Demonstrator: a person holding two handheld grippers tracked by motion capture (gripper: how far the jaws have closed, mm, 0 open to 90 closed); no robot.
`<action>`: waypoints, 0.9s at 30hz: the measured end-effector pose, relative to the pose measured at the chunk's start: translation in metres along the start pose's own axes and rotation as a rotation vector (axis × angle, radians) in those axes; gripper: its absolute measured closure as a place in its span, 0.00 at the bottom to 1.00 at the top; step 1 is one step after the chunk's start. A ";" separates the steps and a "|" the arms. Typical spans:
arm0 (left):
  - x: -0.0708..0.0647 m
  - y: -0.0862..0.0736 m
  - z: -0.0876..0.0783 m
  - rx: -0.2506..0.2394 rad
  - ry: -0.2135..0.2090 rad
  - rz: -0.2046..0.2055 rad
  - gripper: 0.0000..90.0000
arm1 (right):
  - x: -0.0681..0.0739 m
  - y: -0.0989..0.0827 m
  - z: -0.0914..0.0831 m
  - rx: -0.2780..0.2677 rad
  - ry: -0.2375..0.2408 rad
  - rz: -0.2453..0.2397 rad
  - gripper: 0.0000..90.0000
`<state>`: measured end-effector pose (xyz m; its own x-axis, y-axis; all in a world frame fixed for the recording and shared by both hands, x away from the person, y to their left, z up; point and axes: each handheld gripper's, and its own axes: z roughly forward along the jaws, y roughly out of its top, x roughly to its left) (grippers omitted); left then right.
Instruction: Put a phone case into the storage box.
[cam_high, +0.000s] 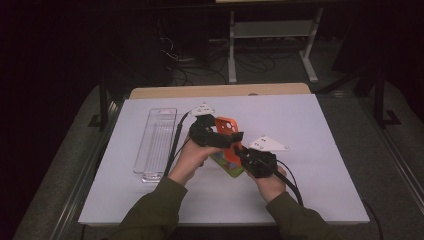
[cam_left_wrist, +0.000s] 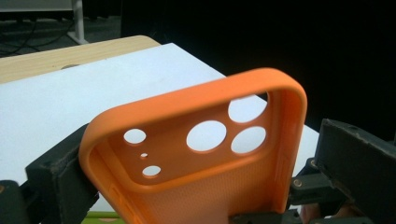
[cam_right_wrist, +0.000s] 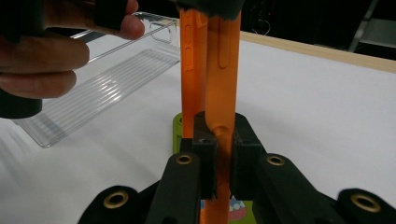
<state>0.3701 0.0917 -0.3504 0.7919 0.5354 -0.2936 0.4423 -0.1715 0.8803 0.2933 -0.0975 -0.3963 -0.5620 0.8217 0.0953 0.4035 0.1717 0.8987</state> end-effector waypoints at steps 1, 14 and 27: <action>0.000 0.000 0.000 -0.002 0.000 -0.003 0.00 | 0.000 0.000 0.000 0.001 -0.002 -0.002 0.91; 0.001 0.001 -0.004 -0.025 0.011 -0.008 0.17 | 0.001 -0.002 0.004 0.015 -0.016 -0.044 0.91; 0.007 0.004 -0.008 -0.009 0.035 0.021 0.19 | -0.009 -0.001 0.002 0.094 0.061 -0.052 0.57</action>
<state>0.3743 0.1016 -0.3462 0.7859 0.5604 -0.2615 0.4216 -0.1761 0.8895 0.2996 -0.1041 -0.3988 -0.6255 0.7763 0.0780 0.4368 0.2656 0.8595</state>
